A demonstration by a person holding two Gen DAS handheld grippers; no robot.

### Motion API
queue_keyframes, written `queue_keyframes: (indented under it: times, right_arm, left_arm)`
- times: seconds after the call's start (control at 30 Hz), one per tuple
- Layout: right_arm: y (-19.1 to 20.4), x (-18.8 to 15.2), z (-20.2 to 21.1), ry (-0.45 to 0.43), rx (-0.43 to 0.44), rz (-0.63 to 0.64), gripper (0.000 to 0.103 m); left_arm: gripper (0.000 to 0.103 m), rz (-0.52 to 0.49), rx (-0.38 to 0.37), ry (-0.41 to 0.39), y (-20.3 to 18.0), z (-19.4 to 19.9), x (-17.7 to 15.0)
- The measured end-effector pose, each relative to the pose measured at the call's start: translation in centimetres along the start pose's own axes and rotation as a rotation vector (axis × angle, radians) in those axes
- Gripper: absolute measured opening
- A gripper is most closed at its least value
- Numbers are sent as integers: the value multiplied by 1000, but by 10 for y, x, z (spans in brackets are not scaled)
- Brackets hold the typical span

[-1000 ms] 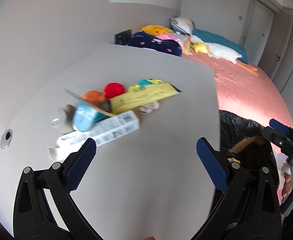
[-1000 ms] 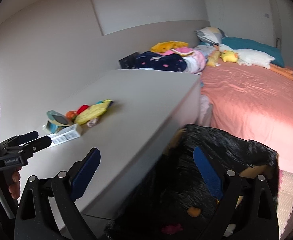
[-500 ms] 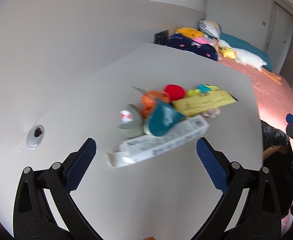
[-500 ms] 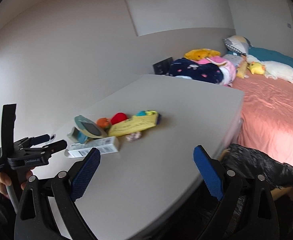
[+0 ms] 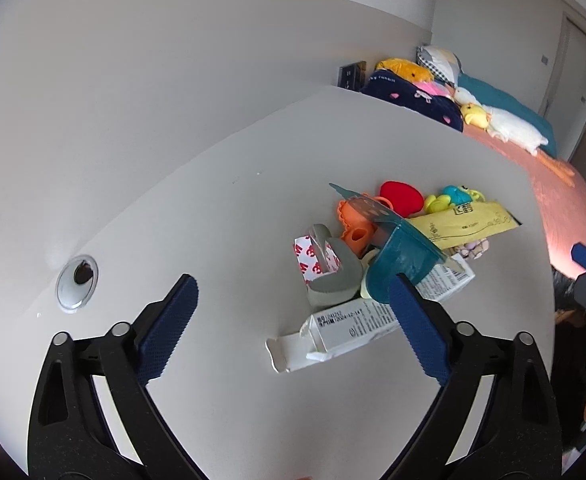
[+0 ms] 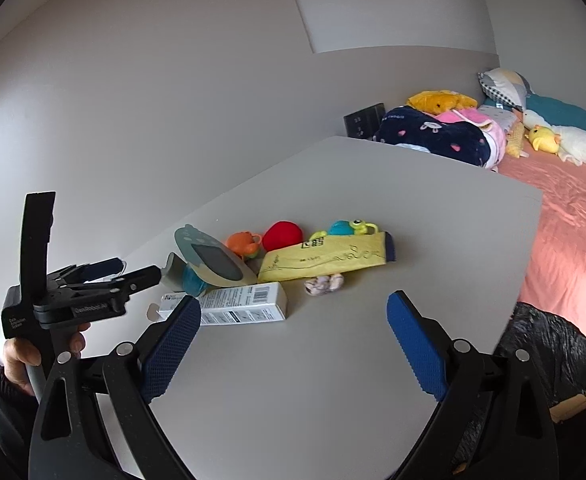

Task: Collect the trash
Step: 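Return both grippers to the desk and grasp the sticker corner piece with the left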

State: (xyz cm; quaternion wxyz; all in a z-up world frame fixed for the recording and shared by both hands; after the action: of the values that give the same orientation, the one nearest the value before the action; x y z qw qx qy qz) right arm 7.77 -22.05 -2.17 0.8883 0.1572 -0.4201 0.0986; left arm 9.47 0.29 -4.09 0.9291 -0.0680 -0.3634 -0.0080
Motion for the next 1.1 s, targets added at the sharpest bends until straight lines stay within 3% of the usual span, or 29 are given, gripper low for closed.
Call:
queue_keyframes:
  times: [0.13, 0.27, 0.57, 0.8, 0.93, 1.1]
  right_arm:
    - [7, 3, -8, 8, 6, 13, 94]
    - [15, 6, -16, 16, 17, 23, 94]
    - [30, 7, -29, 37, 30, 36, 94]
    - [32, 5, -32, 47, 30, 34, 94]
    - [34, 4, -35, 52, 29, 37, 94]
    - [35, 4, -38, 59, 28, 40, 94]
  left_arm:
    - [81, 21, -18, 25, 6, -12, 1]
    - [78, 33, -84, 25, 5, -17, 1]
    - [75, 13, -142, 36, -5, -36, 12]
    - [76, 28, -169, 92, -4, -56, 14]
    - [86, 71, -181, 119, 5, -63, 14]
    - [86, 102, -216, 131, 11, -71, 17]
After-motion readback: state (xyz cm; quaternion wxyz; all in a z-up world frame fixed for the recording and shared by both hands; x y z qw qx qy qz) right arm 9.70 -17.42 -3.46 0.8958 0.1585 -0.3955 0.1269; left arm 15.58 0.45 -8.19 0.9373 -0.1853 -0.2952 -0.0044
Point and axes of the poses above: each gripper's, at about its wrist camera, not at the fingertips, and z roughly against the way its jaws point, y to its left, x to its top, the point moved 5 cm from there along -z, roughly the way its jaws point, and after that the axes turned 8 degrees about -x, right-handed, at the moved point
